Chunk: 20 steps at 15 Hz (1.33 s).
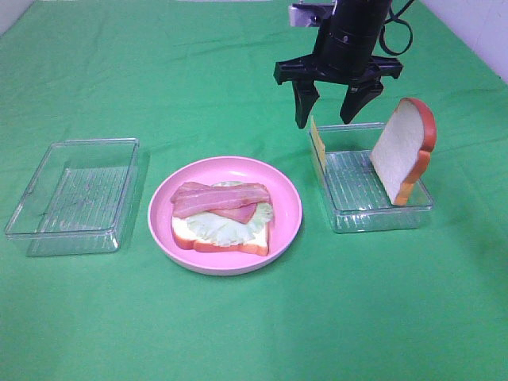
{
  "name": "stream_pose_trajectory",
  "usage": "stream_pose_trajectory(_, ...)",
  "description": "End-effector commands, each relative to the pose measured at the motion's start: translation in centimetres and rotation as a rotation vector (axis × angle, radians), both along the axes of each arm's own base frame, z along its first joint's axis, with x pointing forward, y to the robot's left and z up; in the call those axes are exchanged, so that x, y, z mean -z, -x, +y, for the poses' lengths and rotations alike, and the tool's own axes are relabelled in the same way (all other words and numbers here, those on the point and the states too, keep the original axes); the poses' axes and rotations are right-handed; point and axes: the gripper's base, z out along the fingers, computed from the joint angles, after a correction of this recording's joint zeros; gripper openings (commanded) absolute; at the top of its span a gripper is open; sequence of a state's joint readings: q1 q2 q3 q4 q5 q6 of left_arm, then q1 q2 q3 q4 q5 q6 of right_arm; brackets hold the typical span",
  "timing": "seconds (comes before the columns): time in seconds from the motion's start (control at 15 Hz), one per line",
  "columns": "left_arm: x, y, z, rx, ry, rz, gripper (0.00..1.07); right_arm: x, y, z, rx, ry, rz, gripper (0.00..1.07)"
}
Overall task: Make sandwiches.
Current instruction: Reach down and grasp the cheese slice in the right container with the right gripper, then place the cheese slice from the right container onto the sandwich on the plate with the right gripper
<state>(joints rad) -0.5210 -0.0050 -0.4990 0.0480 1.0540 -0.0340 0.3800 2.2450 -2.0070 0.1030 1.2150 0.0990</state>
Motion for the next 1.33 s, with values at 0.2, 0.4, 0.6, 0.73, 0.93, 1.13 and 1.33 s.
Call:
stream_pose_trajectory(0.2, 0.0, 0.2, 0.1, 0.006, 0.018, -0.023, 0.73, 2.3, -1.1, 0.2, 0.002, -0.001, -0.021, 0.61)
stream_pose_trajectory(0.4, 0.0, 0.2, 0.1, 0.006, 0.018, -0.023, 0.73, 3.4, -1.5, 0.2, 0.003, 0.02, -0.027, 0.59)
stream_pose_trajectory(0.6, 0.0, 0.2, 0.1, 0.006, 0.018, -0.023, 0.73, 4.7, -1.6, 0.1, -0.001, 0.042, -0.007, 0.49)
stream_pose_trajectory(0.73, 0.0, 0.2, 0.1, 0.006, 0.018, -0.023, 0.73, 4.9, -1.6, 0.1, -0.001, 0.044, -0.003, 0.34)
stream_pose_trajectory(0.93, 0.0, 0.2, 0.1, 0.006, 0.018, -0.023, 0.73, 4.9, -1.6, 0.1, -0.001, 0.046, -0.001, 0.03)
stream_pose_trajectory(1.13, 0.0, 0.2, 0.1, 0.006, 0.018, -0.023, 0.73, 4.7, -1.6, 0.0, -0.003, 0.05, 0.0, 0.0)
stream_pose_trajectory(1.33, 0.0, 0.2, 0.1, 0.006, 0.018, -0.023, 0.73, 2.6, -1.5, 0.0, -0.003, 0.036, -0.032, 0.0)
